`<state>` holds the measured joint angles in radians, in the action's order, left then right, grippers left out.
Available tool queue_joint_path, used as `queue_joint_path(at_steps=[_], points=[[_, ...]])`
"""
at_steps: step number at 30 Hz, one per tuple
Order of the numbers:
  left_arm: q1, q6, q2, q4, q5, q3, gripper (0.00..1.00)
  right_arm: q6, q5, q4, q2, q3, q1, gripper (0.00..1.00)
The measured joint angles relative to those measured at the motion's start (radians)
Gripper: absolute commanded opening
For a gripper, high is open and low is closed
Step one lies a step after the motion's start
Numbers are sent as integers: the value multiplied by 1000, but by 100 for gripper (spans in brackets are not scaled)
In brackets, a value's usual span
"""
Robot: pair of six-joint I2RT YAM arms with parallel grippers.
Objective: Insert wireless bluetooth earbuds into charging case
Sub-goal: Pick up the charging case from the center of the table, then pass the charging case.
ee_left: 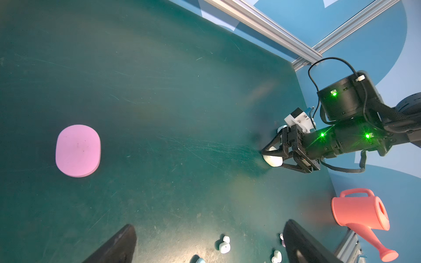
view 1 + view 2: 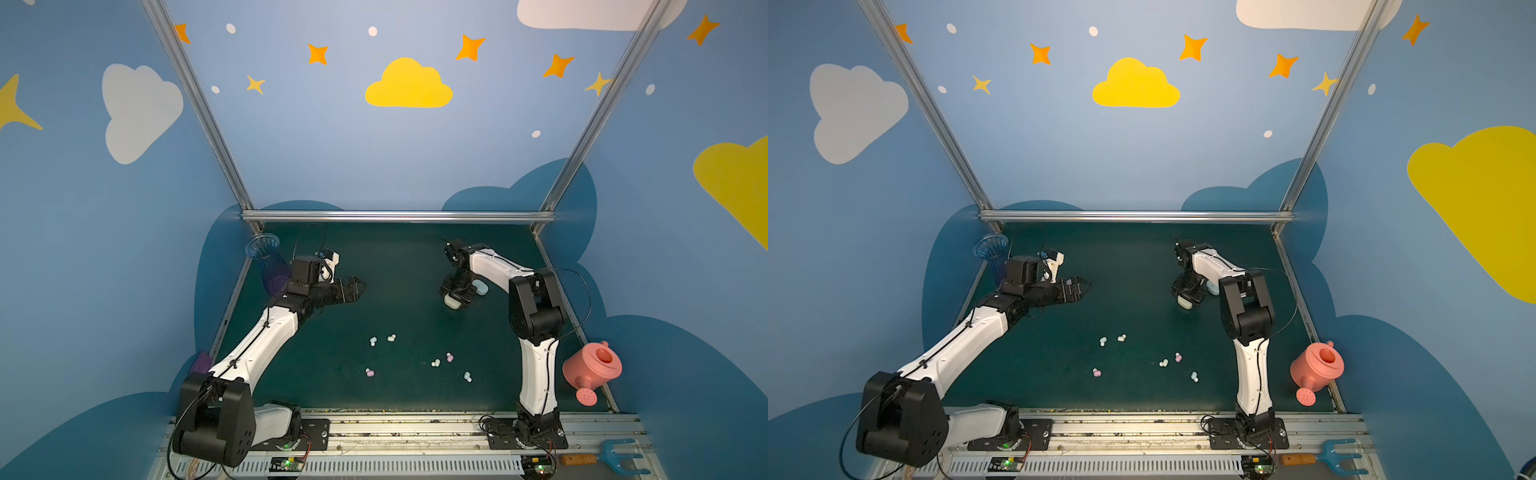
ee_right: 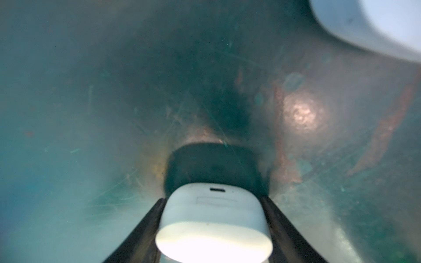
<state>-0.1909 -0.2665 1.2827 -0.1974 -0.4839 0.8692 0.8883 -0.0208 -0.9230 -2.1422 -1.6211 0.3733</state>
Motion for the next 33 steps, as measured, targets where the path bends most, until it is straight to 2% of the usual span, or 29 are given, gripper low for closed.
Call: queue_joint_path(at_steps=[7,13,26,33], points=[[-13,6,-2,8,4,-6,100,-15,-11,26,21,24,-2,59],[-77,52,-2,10,-5,-17,100,-86,-72,54,103,117,-3,57],[-295,232,34,5,-111,-16,100,-409,-402,31,494,244,-2,52],[-396,344,127,-3,-134,55,100,-506,-550,-23,616,252,29,52]])
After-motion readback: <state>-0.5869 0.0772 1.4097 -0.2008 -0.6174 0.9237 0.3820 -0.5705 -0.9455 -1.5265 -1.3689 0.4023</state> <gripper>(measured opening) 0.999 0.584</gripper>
